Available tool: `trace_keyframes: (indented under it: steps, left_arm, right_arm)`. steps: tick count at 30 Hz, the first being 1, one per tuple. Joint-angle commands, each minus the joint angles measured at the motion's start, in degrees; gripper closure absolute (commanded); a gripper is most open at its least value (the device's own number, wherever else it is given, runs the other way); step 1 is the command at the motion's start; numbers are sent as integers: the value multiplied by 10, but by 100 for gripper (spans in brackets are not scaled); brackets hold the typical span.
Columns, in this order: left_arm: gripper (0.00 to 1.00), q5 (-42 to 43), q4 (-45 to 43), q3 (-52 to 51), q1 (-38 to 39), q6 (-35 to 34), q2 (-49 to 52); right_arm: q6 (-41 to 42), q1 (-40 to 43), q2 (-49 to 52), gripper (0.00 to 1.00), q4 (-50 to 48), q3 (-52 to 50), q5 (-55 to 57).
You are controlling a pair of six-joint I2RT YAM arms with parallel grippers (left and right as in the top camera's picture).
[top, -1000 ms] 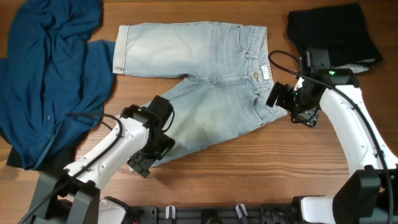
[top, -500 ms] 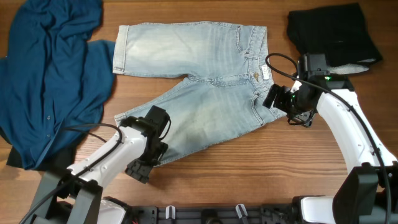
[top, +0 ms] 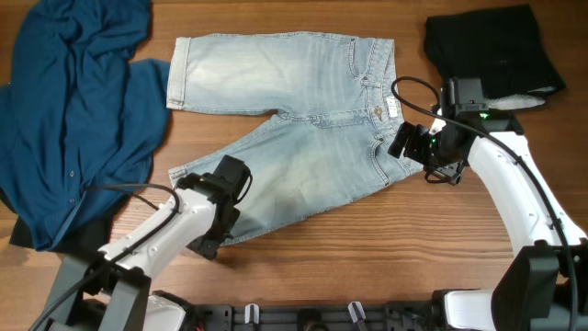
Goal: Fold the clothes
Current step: 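Grasp the lower leg hem with the left gripper and waistband corner with right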
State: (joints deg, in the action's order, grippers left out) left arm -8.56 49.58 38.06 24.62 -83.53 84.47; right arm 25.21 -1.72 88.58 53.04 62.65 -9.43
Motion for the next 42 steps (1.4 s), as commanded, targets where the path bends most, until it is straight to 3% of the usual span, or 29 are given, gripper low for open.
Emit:
trace_keyframes:
  steps: [1,8,10,18,29,37,42]
  left_arm:
    - [40,-14,-34,-55,-5,-12,7]
    - [77,21,-63,-78,-10,-11,7]
    - [96,23,-64,-78,-10,-11,7]
    - [96,26,-63,-77,-26,8,6]
    - [96,32,-68,-77,-40,22,6]
    - [96,31,-74,-77,-40,26,6]
    - [96,35,-78,-71,-53,87,6]
  right_arm:
    - [-12,-3,5,3,-2,-5,-9]
    - [-12,-3,5,4,6,-5,-10]
    - [-10,-3,5,7,15,-5,-10]
    - [24,-3,5,15,-5,-51,-10]
    - [52,-3,5,41,-185,-161,0]
    - [54,-3,36,48,-241,-183,4]
    - [65,-3,78,58,-259,-183,4]
